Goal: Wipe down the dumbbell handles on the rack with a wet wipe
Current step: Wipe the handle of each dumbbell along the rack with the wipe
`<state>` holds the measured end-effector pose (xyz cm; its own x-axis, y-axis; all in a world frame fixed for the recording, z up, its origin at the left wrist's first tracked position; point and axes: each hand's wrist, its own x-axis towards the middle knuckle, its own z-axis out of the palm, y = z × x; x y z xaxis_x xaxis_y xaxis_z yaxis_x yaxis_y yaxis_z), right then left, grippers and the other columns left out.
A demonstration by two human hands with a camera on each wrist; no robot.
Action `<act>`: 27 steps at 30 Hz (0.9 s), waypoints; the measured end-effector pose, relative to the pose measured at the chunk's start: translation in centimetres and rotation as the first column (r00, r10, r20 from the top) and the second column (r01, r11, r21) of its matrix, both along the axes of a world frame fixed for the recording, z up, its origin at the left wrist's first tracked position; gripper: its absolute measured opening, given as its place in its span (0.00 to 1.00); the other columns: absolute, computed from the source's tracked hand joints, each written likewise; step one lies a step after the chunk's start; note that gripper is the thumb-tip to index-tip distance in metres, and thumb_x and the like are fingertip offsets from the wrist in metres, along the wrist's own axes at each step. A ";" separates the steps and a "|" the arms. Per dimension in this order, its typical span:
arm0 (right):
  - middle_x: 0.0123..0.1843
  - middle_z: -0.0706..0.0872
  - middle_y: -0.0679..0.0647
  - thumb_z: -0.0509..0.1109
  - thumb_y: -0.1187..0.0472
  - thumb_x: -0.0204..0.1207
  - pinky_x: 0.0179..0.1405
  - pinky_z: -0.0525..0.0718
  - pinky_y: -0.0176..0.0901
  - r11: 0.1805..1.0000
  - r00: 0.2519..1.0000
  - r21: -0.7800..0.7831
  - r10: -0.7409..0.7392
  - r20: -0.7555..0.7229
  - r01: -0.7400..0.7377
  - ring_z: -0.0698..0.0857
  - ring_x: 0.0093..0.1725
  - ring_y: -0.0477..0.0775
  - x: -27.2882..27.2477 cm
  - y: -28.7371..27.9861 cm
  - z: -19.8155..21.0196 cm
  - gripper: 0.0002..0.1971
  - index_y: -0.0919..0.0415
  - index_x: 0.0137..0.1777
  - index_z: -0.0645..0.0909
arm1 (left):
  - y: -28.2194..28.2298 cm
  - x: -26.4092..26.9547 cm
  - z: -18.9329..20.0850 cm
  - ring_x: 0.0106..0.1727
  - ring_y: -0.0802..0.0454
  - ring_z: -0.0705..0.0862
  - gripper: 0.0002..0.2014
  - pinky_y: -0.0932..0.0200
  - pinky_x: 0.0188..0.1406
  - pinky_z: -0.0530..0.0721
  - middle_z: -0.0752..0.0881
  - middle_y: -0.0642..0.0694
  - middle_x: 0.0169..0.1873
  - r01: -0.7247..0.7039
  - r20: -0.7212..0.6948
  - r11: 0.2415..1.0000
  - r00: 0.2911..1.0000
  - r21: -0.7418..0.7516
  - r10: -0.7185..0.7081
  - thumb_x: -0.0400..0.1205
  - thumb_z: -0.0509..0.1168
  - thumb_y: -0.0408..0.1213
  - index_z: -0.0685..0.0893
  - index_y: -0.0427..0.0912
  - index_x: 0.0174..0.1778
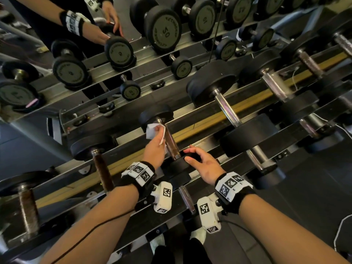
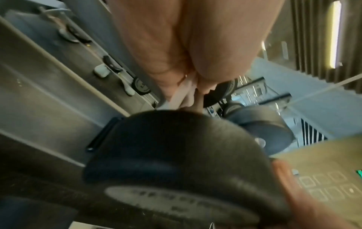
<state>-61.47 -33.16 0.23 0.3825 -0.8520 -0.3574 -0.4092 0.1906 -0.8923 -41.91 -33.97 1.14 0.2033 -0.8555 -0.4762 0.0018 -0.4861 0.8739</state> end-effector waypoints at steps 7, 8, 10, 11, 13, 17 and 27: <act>0.58 0.79 0.34 0.69 0.55 0.82 0.52 0.71 0.26 1.000 1.000 -0.005 -0.008 0.028 0.008 0.78 0.59 0.36 0.0 0.1 0.3 0.11 0.43 0.63 0.80 | 3.0 -1.3 0.3 0.60 0.49 0.88 0.35 0.51 0.58 0.87 0.87 0.43 0.60 -0.006 -0.167 0.998 0.986 0.070 0.018 0.82 0.63 0.67 0.72 0.46 0.77; 0.59 0.80 0.37 0.69 0.55 0.82 0.52 0.72 0.27 1.000 1.000 -0.003 -0.009 0.025 0.010 0.78 0.60 0.38 0.0 0.1 0.3 0.11 0.43 0.63 0.80 | 3.3 -1.4 0.4 0.62 0.46 0.88 0.32 0.44 0.65 0.84 0.87 0.40 0.61 0.010 -0.206 0.997 0.979 0.082 0.007 0.82 0.64 0.64 0.74 0.45 0.76; 0.61 0.81 0.42 0.69 0.55 0.82 0.52 0.74 0.27 1.000 1.000 -0.002 -0.012 0.014 0.012 0.80 0.61 0.42 0.1 0.1 0.4 0.12 0.44 0.63 0.80 | 3.6 -0.9 0.9 0.62 0.45 0.88 0.24 0.42 0.69 0.81 0.87 0.38 0.62 0.062 -0.257 0.995 0.965 0.074 -0.041 0.85 0.65 0.56 0.79 0.45 0.72; 0.61 0.81 0.42 0.69 0.54 0.82 0.51 0.74 0.25 1.000 1.000 0.000 -0.013 0.011 0.013 0.80 0.61 0.41 0.1 0.1 0.5 0.11 0.43 0.63 0.80 | 3.6 -0.5 1.2 0.60 0.48 0.89 0.19 0.45 0.67 0.82 0.87 0.40 0.61 0.087 -0.257 0.994 0.964 0.072 -0.066 0.86 0.65 0.51 0.81 0.46 0.69; 0.59 0.82 0.41 0.69 0.54 0.82 0.45 0.75 0.21 1.000 1.000 0.006 -0.009 0.006 0.009 0.81 0.59 0.40 0.1 0.1 0.7 0.10 0.41 0.61 0.80 | 3.6 0.7 2.1 0.57 0.52 0.88 0.10 0.44 0.71 0.80 0.87 0.48 0.58 0.177 -0.157 0.983 0.973 0.052 -0.167 0.89 0.62 0.40 0.83 0.51 0.63; 0.60 0.84 0.46 0.69 0.54 0.82 0.51 0.75 0.28 1.000 0.999 0.004 0.021 -0.047 -0.021 0.82 0.61 0.48 0.2 -0.1 1.5 0.13 0.47 0.65 0.80 | 4.0 3.1 4.2 0.61 0.47 0.83 0.11 0.43 0.66 0.81 0.82 0.46 0.60 0.380 0.138 0.920 0.911 0.092 -0.390 0.91 0.56 0.37 0.79 0.55 0.64; 0.85 0.63 0.48 0.83 0.61 0.67 0.84 0.54 0.51 0.957 0.963 -0.145 0.233 -0.133 -0.251 0.56 0.85 0.48 3.2 -2.1 6.4 0.33 0.44 0.71 0.76 | 4.9 5.1 8.2 0.49 0.67 0.84 0.05 0.65 0.50 0.80 0.88 0.57 0.52 0.474 0.405 0.876 0.821 -0.091 -0.403 0.87 0.64 0.40 0.85 0.52 0.53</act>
